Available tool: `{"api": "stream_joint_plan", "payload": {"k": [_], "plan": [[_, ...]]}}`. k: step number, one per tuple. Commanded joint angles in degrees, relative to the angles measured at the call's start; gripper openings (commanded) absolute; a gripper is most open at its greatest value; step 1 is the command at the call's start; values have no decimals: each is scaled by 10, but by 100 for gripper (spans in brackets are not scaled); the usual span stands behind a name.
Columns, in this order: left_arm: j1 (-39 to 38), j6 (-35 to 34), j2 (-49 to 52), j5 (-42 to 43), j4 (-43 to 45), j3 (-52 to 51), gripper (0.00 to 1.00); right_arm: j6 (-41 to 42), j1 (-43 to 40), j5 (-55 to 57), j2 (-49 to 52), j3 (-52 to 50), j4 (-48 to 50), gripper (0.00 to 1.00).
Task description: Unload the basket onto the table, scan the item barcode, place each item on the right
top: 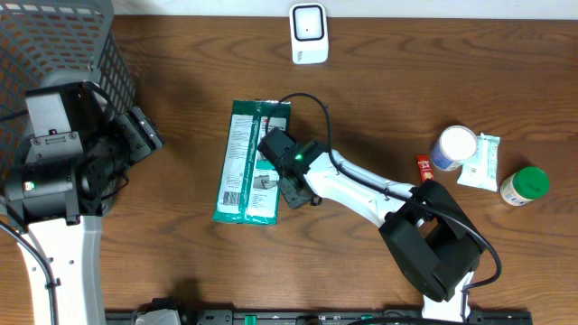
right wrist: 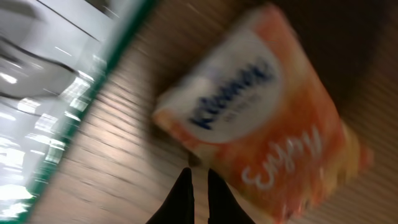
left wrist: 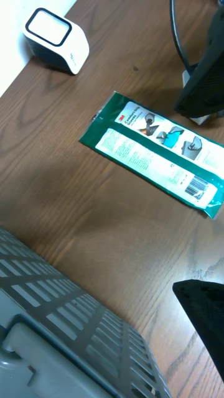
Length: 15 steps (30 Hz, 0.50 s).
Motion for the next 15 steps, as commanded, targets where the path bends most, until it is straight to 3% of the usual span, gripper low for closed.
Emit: {"api": "stream_joint_plan", "payload": {"k": [1, 10, 15], "plan": [[3, 8, 1, -3, -2, 1, 81, -7, -8, 66, -22, 3, -22, 4], [3, 8, 1, -3, -2, 1, 81, -35, -51, 94, -36, 3, -59, 10], [3, 8, 1, -3, -2, 1, 82, -32, -100, 43, -36, 3, -44, 11]]}}
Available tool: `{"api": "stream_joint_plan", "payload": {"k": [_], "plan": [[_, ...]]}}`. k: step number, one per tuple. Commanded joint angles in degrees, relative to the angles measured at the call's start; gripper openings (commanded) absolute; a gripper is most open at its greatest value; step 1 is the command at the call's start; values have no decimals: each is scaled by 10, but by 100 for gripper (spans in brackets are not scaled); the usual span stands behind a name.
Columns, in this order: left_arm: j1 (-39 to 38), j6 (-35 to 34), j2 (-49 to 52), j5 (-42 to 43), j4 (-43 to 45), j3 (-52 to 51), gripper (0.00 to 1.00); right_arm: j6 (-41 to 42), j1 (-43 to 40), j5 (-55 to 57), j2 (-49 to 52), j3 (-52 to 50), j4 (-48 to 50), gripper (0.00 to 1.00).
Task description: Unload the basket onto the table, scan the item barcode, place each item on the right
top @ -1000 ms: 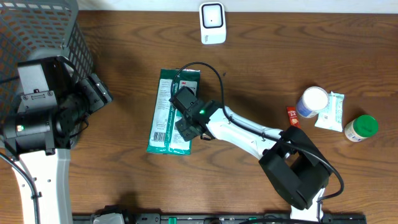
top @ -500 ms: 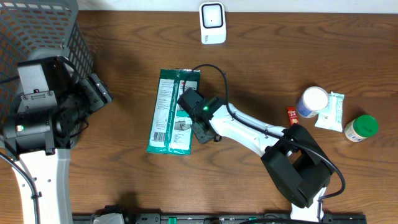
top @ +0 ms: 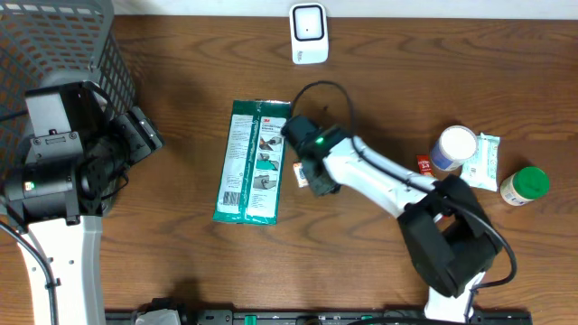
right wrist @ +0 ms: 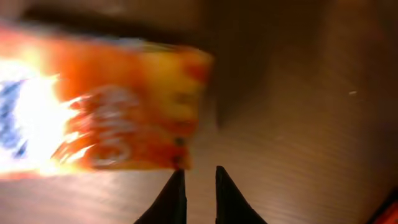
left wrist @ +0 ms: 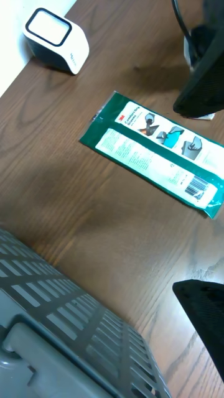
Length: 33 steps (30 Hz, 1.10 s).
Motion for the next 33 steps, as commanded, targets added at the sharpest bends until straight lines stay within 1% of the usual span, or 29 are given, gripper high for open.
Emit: {"api": "stream_joint_plan", "payload": {"k": [1, 4, 7, 12, 15, 18, 21, 30, 33], "plan": [[3, 8, 1, -3, -2, 1, 81, -4, -37, -59, -16, 3, 7, 10], [3, 8, 1, -3, -2, 1, 82, -4, -58, -169, -16, 3, 5, 8], [3, 8, 1, -3, -2, 1, 81, -2, -71, -208, -16, 3, -8, 5], [3, 8, 1, -3, -2, 1, 81, 53, -73, -209, -16, 2, -15, 5], [3, 8, 1, -3, -2, 1, 81, 61, -71, -206, -16, 2, -5, 5], [3, 8, 1, -3, -2, 1, 81, 66, -71, -179, -16, 2, 12, 4], [3, 8, 1, -3, -2, 1, 81, 89, -71, -131, -16, 2, 26, 4], [3, 8, 1, -3, -2, 1, 81, 91, -70, -123, -16, 2, 73, 5], [3, 8, 1, -3, -2, 1, 82, 91, -70, -123, -16, 2, 98, 9]]}}
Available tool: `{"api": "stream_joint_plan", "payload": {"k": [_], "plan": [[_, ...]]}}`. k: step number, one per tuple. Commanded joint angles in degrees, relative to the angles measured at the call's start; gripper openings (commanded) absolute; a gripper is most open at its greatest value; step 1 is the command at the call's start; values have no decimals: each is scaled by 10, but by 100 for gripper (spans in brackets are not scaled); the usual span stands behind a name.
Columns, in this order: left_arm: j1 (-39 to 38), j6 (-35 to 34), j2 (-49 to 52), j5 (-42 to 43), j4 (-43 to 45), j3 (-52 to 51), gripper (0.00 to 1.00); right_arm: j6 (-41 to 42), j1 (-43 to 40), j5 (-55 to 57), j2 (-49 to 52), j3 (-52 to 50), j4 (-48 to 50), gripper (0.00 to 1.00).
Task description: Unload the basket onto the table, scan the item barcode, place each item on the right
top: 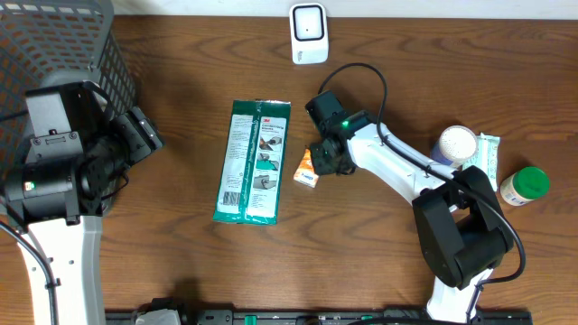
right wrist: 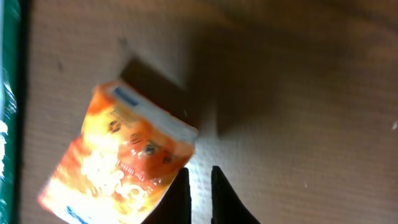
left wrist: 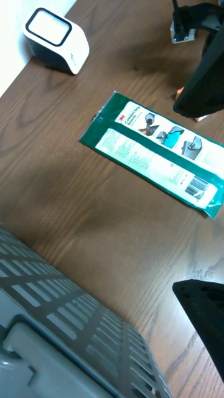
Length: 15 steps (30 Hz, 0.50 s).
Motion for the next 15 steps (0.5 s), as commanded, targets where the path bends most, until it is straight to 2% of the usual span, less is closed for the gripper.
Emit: {"api": "stream_joint_plan", "payload": {"k": [1, 5, 15], "plan": [[3, 8, 1, -3, -2, 1, 81, 8, 2, 10, -15, 2, 18, 10], [3, 8, 1, -3, -2, 1, 82, 8, 2, 10, -15, 1, 32, 13], [3, 8, 1, -3, -2, 1, 82, 5, -11, 8, -17, 14, 47, 13]]}}
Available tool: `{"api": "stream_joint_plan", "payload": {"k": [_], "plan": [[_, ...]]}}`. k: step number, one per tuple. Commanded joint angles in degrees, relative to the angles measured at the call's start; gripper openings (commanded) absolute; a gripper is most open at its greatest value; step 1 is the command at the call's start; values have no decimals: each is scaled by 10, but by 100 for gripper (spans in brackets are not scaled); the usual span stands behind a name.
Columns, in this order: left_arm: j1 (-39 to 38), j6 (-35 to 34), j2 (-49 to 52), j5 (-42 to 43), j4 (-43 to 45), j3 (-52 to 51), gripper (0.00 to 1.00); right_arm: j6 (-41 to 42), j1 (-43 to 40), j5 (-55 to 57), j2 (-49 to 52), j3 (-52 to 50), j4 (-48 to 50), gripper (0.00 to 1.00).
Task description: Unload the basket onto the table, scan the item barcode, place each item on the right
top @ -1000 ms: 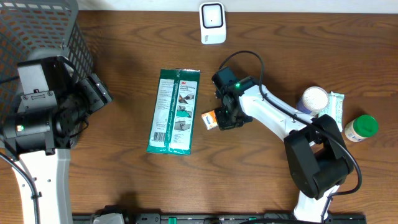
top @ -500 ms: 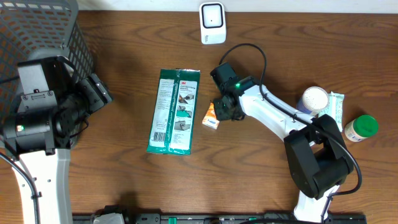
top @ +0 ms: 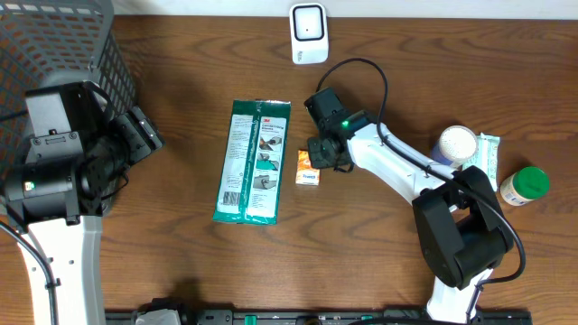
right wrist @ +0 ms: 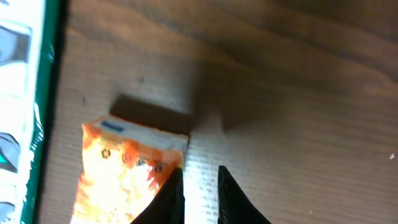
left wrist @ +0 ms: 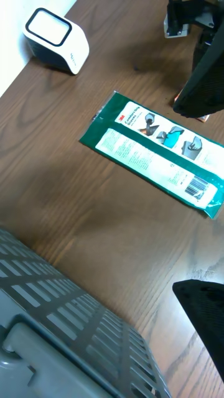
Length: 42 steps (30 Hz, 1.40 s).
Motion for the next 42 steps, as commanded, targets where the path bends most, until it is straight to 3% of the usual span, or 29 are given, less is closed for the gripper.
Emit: {"api": "stream_joint_plan", "payload": {"k": [1, 3, 5, 7, 10, 17, 25, 29, 37, 40, 42], "plan": [[3, 8, 1, -3, -2, 1, 81, -5, -15, -9, -19, 27, -7, 14], [3, 8, 1, -3, -2, 1, 81, -11, -25, -36, -25, 56, -30, 21], [3, 8, 1, -3, -2, 1, 81, -10, -33, -62, -32, 84, -55, 38], [3, 8, 1, -3, -2, 1, 81, -10, -38, -83, -38, 108, -79, 65], [3, 8, 1, -3, -2, 1, 82, -10, -39, -100, -39, 119, -104, 70], [3, 8, 1, -3, -2, 1, 82, 40, -23, -110, -36, 69, -101, 61], [3, 8, 1, -3, -2, 1, 81, 86, -14, -141, -36, -54, 14, 46], [3, 8, 1, -3, -2, 1, 82, 86, -14, -162, -36, -95, 76, 44], [3, 8, 1, -3, -2, 1, 81, 86, -14, -160, -36, -117, 107, 18], [3, 8, 1, -3, -2, 1, 81, 76, -17, -165, -37, -117, 115, 1], [3, 8, 1, -3, -2, 1, 81, 57, -27, -194, -44, -117, 116, 1]]}}
